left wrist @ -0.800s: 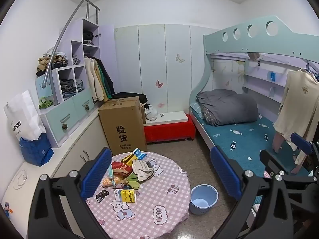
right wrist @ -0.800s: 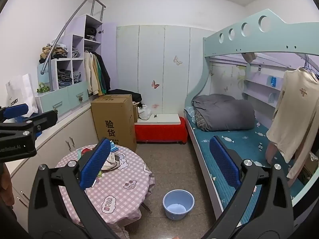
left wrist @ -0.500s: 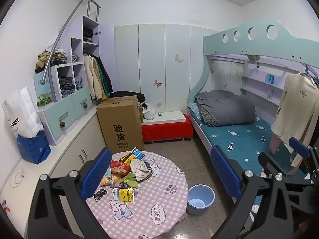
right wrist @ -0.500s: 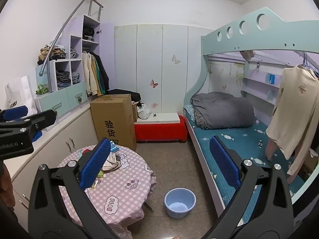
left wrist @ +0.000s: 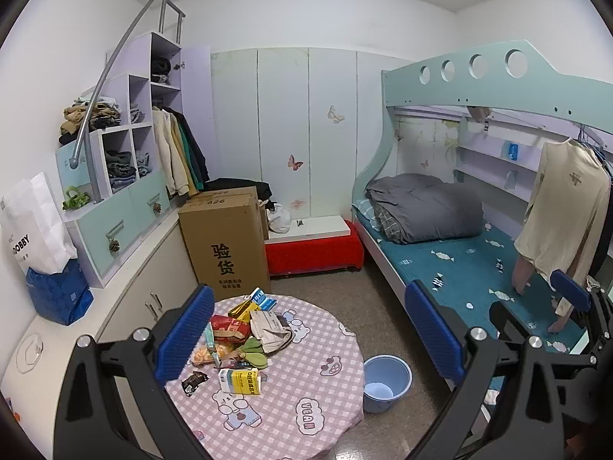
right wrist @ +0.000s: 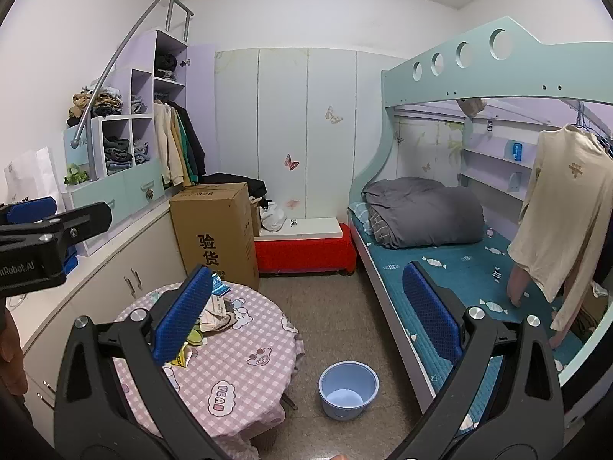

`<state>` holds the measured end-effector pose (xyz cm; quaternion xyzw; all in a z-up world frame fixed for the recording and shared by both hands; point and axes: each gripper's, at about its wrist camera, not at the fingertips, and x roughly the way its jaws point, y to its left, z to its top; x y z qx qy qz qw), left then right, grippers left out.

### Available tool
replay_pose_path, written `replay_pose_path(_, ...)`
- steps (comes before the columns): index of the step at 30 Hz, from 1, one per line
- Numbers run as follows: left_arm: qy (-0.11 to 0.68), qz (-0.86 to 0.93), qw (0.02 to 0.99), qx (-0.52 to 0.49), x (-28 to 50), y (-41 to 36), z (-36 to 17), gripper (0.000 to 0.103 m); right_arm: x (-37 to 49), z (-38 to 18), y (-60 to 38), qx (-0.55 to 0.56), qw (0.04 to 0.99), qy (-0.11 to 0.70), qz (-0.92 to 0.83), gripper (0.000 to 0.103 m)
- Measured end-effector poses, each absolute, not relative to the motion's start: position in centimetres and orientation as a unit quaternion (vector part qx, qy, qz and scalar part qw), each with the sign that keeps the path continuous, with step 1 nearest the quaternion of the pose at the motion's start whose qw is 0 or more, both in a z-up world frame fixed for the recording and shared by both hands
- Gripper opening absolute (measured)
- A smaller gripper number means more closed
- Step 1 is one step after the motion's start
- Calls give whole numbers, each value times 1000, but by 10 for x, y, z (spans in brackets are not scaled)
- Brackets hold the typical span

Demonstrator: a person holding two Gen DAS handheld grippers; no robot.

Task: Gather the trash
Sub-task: 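Move both tools toward the cluttered pink checked table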

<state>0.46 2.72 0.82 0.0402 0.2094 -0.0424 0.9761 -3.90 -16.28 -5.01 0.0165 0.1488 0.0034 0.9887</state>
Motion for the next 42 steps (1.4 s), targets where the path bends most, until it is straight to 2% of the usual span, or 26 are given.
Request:
replay_pose_path(27,222,-61,971,72,25,58,-1,98,-27,-62,-129,47,987,151,-9,97)
replay_pose_path(42,222,-60,972,40,43,36,0,98,-11,-52,-154,7,989,150,11,97)
